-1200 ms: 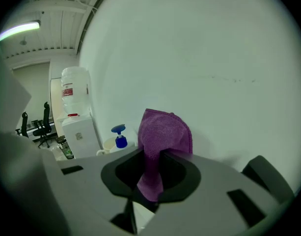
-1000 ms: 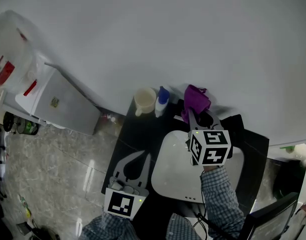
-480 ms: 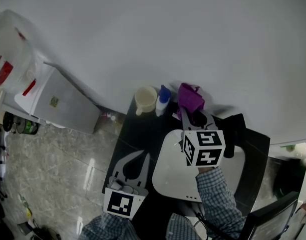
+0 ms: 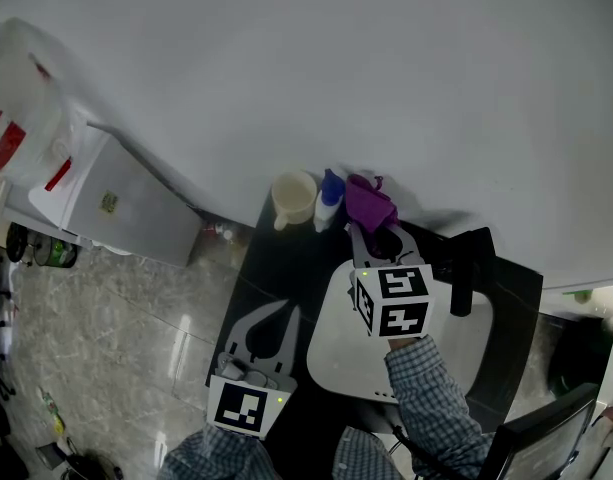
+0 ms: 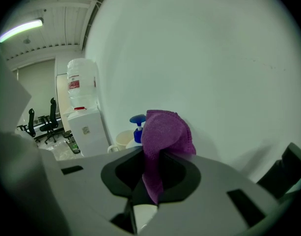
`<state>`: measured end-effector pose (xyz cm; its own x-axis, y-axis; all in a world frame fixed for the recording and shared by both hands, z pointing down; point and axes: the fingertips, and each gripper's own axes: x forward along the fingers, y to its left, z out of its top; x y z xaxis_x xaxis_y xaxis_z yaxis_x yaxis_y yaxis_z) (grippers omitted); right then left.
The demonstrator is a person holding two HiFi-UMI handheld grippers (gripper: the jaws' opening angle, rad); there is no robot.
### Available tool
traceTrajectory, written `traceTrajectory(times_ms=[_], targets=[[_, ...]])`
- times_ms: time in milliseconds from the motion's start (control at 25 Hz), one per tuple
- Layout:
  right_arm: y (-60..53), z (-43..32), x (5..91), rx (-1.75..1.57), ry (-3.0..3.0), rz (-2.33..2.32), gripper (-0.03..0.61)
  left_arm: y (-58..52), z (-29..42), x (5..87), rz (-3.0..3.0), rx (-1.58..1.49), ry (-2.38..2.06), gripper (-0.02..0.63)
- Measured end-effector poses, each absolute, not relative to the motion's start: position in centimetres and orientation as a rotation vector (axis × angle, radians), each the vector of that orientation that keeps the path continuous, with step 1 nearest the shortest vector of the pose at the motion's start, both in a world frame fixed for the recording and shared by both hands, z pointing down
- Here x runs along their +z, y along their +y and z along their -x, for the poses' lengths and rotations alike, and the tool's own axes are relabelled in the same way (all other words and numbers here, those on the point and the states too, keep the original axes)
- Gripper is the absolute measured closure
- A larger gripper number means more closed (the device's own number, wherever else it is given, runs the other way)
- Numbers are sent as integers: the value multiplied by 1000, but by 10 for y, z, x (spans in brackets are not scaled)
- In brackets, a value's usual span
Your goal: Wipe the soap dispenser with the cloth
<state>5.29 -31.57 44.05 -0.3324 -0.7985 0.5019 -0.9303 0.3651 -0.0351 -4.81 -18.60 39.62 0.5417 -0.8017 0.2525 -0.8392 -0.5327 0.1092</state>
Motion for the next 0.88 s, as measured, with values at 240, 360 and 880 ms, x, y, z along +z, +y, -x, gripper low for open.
traceTrajectory(times_ms=[240, 360, 880], targets=[[-309, -48, 472, 485, -2178, -1453, 503, -186, 52, 399, -2550, 258, -1391, 612], [-304, -50, 489, 499, -2154, -1432, 503, -186, 53, 401, -2545, 264, -1390, 612], [-285, -66, 526, 532, -2074, -1385, 503, -185, 44, 404, -2550, 269, -1370, 612]])
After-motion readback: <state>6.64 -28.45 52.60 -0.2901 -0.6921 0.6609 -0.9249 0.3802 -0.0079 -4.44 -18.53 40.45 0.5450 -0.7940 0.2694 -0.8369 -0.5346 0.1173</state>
